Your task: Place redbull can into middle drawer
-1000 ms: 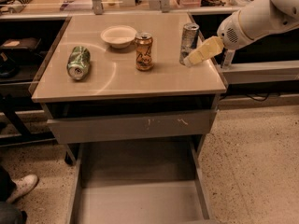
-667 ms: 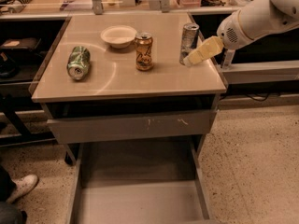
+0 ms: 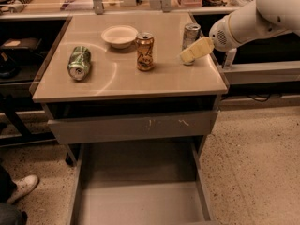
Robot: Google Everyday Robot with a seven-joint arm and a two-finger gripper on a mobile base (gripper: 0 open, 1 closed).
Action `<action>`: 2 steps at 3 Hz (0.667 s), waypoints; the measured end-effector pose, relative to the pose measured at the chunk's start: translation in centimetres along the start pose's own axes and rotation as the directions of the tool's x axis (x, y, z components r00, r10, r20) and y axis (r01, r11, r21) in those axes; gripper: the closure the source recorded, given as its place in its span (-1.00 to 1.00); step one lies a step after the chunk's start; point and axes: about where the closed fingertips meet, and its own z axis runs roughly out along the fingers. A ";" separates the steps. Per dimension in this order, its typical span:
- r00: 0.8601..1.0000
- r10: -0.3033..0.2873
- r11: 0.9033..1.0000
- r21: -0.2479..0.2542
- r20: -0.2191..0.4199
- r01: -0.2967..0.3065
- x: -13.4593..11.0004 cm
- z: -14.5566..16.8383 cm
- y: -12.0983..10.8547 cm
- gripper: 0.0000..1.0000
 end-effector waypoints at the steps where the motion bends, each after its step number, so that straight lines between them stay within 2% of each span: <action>1: 0.999 0.045 0.999 -0.002 0.026 -0.045 -0.4 2.2 -0.6 -1.00; 2: 0.996 0.070 0.997 -0.018 0.055 -0.069 -1.0 4.0 -0.9 -1.00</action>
Offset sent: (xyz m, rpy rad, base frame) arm 0.0510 0.0230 -0.0246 0.1325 -0.0139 -0.0464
